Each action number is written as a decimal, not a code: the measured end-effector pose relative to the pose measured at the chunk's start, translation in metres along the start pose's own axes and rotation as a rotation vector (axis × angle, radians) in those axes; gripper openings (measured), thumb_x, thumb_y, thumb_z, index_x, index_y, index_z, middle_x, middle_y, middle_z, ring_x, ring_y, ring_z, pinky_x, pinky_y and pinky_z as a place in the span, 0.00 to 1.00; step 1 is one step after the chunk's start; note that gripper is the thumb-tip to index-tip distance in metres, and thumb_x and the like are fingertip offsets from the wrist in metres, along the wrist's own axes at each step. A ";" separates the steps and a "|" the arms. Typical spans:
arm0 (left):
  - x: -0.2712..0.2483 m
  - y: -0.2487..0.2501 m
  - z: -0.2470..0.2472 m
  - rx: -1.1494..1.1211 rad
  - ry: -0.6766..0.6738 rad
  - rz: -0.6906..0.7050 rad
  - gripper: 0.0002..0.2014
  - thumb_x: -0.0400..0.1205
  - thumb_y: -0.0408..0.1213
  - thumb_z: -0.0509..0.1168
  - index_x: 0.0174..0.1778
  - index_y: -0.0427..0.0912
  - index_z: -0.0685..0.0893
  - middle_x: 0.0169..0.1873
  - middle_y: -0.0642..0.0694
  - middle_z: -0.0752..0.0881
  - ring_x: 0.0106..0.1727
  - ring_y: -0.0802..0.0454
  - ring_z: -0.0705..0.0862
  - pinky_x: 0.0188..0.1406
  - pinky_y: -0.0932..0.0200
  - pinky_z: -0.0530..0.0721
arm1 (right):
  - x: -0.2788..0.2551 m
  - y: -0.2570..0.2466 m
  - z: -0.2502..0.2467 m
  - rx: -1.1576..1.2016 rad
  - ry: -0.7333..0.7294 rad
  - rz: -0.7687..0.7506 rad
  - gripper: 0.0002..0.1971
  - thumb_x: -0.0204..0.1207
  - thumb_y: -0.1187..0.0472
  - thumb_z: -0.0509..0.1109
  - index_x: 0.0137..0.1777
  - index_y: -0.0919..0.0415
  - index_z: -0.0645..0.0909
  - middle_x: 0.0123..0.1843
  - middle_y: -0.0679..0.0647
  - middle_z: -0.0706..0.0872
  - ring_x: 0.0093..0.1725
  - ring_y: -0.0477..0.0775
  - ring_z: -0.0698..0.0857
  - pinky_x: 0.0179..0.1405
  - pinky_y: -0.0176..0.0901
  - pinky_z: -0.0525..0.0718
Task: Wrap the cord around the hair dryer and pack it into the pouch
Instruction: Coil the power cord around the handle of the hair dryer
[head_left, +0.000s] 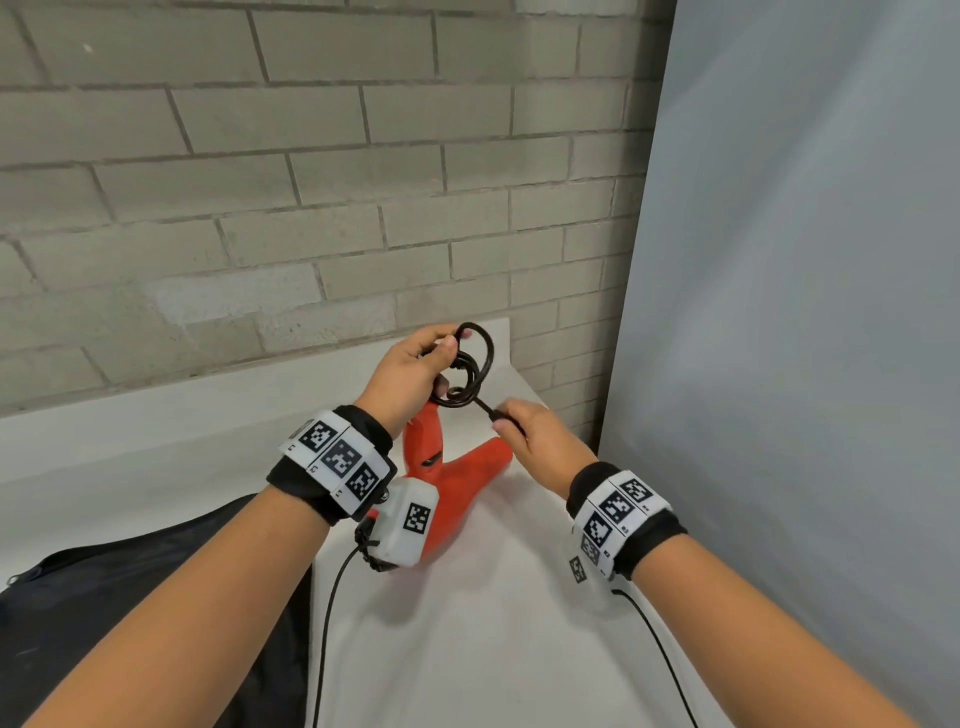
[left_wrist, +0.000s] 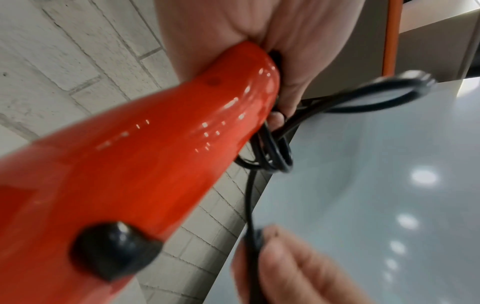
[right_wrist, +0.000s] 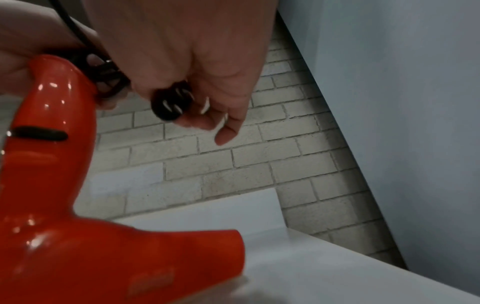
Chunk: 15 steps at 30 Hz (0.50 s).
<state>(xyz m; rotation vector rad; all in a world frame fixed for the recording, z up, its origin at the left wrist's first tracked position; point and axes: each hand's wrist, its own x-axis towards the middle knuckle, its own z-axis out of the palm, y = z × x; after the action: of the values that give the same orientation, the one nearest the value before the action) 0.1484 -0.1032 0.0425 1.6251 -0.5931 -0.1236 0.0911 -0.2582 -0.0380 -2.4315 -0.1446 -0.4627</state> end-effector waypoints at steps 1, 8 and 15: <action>0.000 0.001 -0.002 -0.013 -0.004 0.004 0.11 0.84 0.34 0.55 0.52 0.48 0.82 0.33 0.49 0.77 0.22 0.58 0.69 0.25 0.70 0.70 | -0.003 0.009 0.002 -0.075 -0.049 0.046 0.12 0.82 0.58 0.58 0.53 0.64 0.79 0.43 0.55 0.82 0.44 0.55 0.80 0.45 0.42 0.79; -0.005 0.005 -0.001 -0.010 -0.076 0.019 0.14 0.84 0.33 0.54 0.37 0.46 0.81 0.33 0.48 0.74 0.26 0.56 0.68 0.23 0.72 0.67 | -0.004 0.031 0.008 -0.569 -0.519 0.497 0.13 0.77 0.55 0.62 0.57 0.57 0.81 0.59 0.56 0.86 0.60 0.59 0.82 0.63 0.54 0.79; -0.004 0.003 0.009 0.012 -0.114 0.027 0.07 0.79 0.31 0.64 0.38 0.47 0.82 0.34 0.52 0.80 0.24 0.68 0.78 0.26 0.76 0.74 | 0.007 -0.035 -0.011 0.209 -0.185 0.158 0.23 0.81 0.64 0.59 0.76 0.57 0.64 0.74 0.55 0.74 0.71 0.53 0.73 0.61 0.31 0.65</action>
<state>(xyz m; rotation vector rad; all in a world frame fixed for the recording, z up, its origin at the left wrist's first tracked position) 0.1400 -0.1093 0.0431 1.6285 -0.7039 -0.1936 0.0872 -0.2378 -0.0075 -2.2549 -0.0745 -0.1439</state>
